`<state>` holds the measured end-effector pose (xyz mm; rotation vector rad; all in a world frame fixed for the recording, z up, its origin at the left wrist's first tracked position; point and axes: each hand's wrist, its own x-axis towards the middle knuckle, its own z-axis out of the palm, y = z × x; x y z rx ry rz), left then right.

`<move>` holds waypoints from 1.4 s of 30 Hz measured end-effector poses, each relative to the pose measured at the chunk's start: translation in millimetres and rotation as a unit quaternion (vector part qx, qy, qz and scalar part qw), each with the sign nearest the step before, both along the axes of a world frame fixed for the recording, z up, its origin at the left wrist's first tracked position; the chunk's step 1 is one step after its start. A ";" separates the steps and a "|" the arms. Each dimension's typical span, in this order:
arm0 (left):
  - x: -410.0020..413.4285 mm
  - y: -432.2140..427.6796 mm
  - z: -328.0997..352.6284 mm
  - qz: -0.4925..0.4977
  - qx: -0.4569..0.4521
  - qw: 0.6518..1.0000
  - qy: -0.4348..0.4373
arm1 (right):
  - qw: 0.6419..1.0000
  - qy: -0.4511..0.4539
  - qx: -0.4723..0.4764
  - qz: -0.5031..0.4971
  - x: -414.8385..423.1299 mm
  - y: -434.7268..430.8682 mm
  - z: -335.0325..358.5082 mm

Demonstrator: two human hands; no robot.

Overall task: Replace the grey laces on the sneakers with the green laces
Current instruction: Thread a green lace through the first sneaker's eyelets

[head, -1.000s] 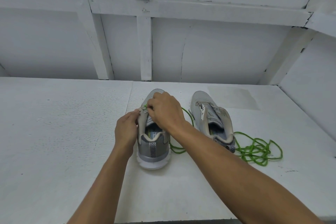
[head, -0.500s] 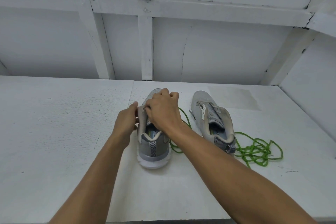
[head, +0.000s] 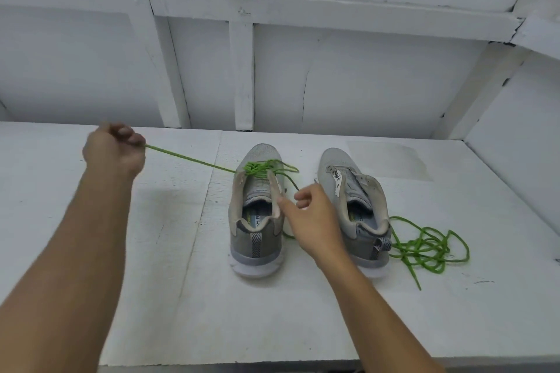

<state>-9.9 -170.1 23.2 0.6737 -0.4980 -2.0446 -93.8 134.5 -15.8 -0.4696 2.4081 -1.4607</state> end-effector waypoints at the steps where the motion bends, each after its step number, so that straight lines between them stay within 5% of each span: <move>1: -1.6 5.9 4.0 -0.036 -0.065 0.994 -0.075 | 1.000 -0.014 0.001 0.001 1.8 1.4 -2.2; 3: -9.4 35.5 -1.4 -0.166 -0.250 0.917 -0.262 | 1.000 -0.023 0.008 0.004 4.2 -0.4 -3.1; 6: -18.4 91.6 -21.8 -0.360 -0.539 0.605 -0.462 | 1.000 -0.012 0.000 0.014 6.3 -5.2 -2.8; 7: -19.5 99.4 -25.7 -0.360 -0.589 0.538 -0.484 | 1.000 -0.009 -0.005 0.016 7.2 -6.3 -2.6; 8: -18.9 100.3 -24.1 -0.344 -0.607 0.515 -0.499 | 1.000 -0.008 -0.009 0.016 7.5 -6.9 -3.2; 12: -13.8 45.4 2.2 -0.152 -0.520 0.613 -0.575 | 1.000 -0.010 -0.017 0.011 7.1 -4.9 -5.1; 13: -10.2 30.5 6.8 -0.097 -0.503 0.613 -0.601 | 1.000 -0.011 -0.016 0.011 7.0 -5.0 -5.3; 15: -6.3 23.5 10.4 -0.089 -0.514 0.599 -0.607 | 1.000 -0.012 -0.018 0.009 6.8 -5.6 -6.8; 17: -10.4 46.8 5.3 -0.206 -0.566 0.574 -0.555 | 1.000 -0.016 -0.020 0.008 6.4 -7.0 -7.3; 20: -21.5 90.6 -20.2 -0.340 -0.639 0.470 -0.505 | 0.999 -0.020 -0.024 0.010 5.1 -8.1 -7.9; 21: -24.2 95.5 -25.6 -0.335 -0.650 0.459 -0.504 | 0.999 -0.020 -0.025 0.011 5.1 -8.1 -7.8; 25: -21.9 73.1 -13.5 -0.261 -0.648 0.479 -0.532 | 0.999 -0.023 -0.026 0.011 4.0 -7.8 -10.5; 29: -19.1 56.6 0.4 -0.230 -0.651 0.461 -0.557 | 0.999 -0.025 -0.028 0.017 3.6 -8.0 -10.6; 42: -14.8 60.8 11.5 -0.252 -0.609 0.495 -0.566 | 1.000 -0.014 -0.009 0.022 -0.3 -6.4 -7.3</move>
